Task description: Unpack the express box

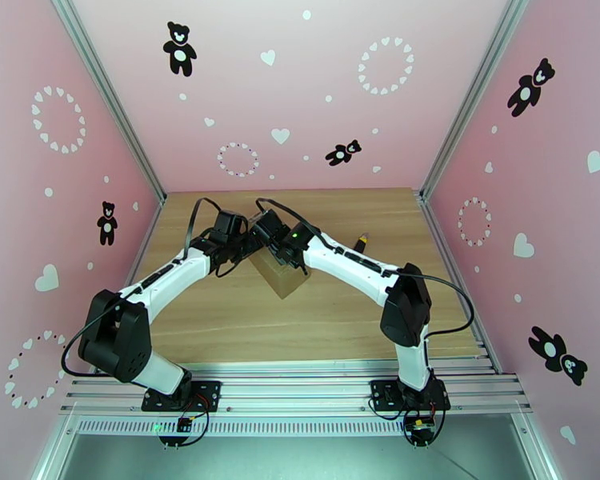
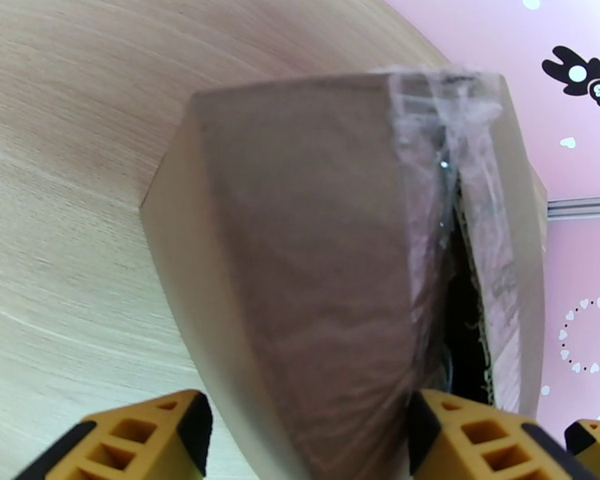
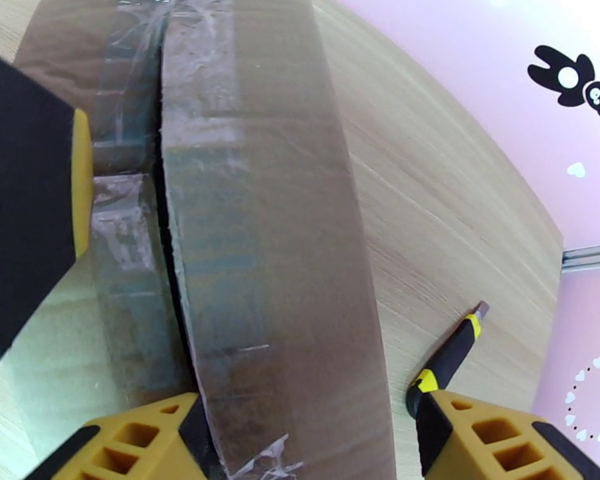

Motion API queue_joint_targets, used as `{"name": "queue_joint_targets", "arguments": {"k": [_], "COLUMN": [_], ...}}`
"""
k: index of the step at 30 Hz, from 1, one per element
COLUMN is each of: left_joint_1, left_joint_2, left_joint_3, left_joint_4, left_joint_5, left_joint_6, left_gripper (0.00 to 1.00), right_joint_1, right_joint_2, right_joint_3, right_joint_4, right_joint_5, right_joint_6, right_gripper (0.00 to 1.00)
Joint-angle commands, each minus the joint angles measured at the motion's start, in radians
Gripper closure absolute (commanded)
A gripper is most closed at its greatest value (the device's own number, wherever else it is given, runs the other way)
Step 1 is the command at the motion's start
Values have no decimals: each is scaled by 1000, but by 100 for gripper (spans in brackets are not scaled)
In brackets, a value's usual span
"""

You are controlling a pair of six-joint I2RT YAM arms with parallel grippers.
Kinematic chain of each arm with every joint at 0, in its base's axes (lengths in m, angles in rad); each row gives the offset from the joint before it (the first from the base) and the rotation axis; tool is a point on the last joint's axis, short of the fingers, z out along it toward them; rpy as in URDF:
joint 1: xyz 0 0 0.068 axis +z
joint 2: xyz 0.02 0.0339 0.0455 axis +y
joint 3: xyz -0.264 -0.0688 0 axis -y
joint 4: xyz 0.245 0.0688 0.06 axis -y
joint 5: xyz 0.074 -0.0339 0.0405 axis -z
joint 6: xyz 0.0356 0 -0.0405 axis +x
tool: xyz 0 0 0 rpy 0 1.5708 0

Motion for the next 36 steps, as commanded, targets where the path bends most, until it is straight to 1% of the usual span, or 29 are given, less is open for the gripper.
{"name": "queue_joint_targets", "arguments": {"k": [1, 18, 20, 23, 29, 33, 36], "left_joint_1": [-2, -2, -2, -2, -2, -2, -2], "left_joint_2": [33, 20, 20, 18, 19, 22, 24], "left_joint_3": [-69, -83, -84, -86, -77, -64, -56], "left_joint_4": [-245, -255, -255, -250, -239, -243, -245], "left_joint_5": [-37, -45, -44, -42, -34, -35, -36], "left_joint_6": [11, 10, 8, 9, 8, 10, 12], "left_gripper": [31, 31, 31, 31, 31, 31, 31], "right_joint_1": [-31, -70, -71, -61, -35, -25, -23], "right_joint_2": [-67, -105, -106, -126, -117, -90, -70], "right_joint_3": [4, 2, 3, -32, -60, -50, -43], "right_joint_4": [-4, 19, 18, 60, 105, 119, 125], "right_joint_5": [105, 108, 82, -13, -132, -178, -189], "right_joint_6": [-7, -31, -32, -50, -52, -56, -62], "right_gripper": [29, 29, 29, 29, 28, 28, 28]}}
